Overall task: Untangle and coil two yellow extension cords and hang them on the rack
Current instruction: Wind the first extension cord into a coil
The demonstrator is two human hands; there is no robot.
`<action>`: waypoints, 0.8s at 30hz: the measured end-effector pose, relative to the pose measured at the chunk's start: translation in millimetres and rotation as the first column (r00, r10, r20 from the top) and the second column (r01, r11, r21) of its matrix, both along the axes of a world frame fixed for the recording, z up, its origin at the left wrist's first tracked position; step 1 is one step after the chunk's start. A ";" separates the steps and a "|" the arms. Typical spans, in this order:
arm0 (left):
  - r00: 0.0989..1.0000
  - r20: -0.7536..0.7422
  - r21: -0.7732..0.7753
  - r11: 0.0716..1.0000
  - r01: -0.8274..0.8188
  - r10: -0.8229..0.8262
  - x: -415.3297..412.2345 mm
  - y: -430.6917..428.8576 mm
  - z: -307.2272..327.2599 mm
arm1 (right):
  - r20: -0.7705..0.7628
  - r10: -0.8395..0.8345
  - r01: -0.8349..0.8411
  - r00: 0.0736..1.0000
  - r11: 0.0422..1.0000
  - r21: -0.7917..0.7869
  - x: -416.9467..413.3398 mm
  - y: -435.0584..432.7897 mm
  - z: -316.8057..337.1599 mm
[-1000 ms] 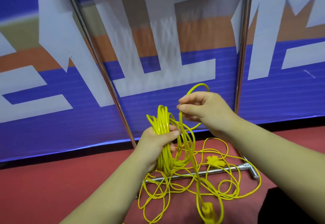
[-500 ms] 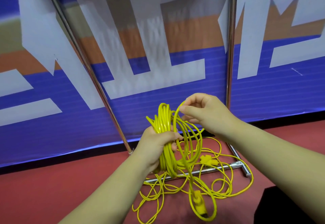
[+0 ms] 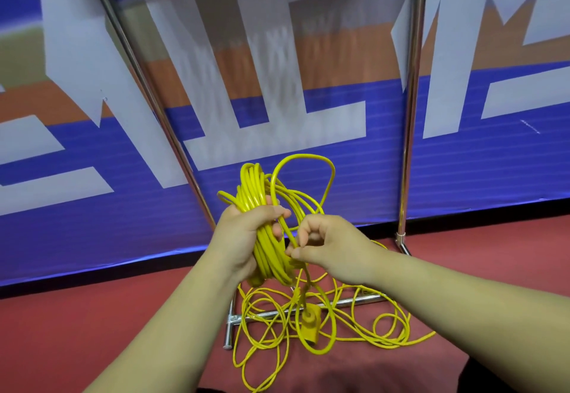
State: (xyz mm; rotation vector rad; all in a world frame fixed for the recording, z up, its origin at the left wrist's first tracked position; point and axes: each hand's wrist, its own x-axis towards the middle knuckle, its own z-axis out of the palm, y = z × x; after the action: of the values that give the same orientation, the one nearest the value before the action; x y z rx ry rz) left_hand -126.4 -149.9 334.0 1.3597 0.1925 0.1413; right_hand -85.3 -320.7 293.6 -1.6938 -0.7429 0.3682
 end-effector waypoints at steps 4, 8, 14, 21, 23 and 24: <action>0.999 -0.040 -0.045 0.999 -0.025 0.023 -0.1 13.1 0.4 | -0.020 -0.062 0.063 0.998 0.998 0.027 6.2 1.0 0.0; 0.986 -0.117 -0.031 0.992 -0.123 0.119 -3.5 29.9 -6.6 | -0.161 -0.216 0.231 0.963 0.970 0.081 24.1 -7.4 0.0; 0.961 -0.139 0.000 0.970 -0.243 0.240 -3.1 58.4 -16.1 | 0.004 -0.352 0.348 0.936 0.921 -0.176 47.1 -21.4 -8.9; 0.947 -0.190 -0.111 0.952 -0.284 0.260 -1.7 65.5 -18.7 | 0.213 -0.057 0.156 0.975 0.863 -0.481 41.7 -25.2 4.9; 0.942 -0.229 -0.171 0.943 -0.285 0.243 -0.5 65.7 -20.3 | 0.186 0.022 0.072 0.982 0.872 -0.483 40.8 -30.3 16.5; 0.943 -0.237 -0.195 0.939 -0.284 0.235 0.0 65.7 -21.5 | 0.163 0.058 0.027 0.985 0.881 -0.472 40.8 -33.1 22.7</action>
State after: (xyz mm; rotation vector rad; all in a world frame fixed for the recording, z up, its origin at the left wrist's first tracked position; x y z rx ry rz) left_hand -126.4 -84.2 312.5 1.1143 0.5539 0.1914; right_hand -44.5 -353.8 316.4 -2.2057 -0.8397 0.4438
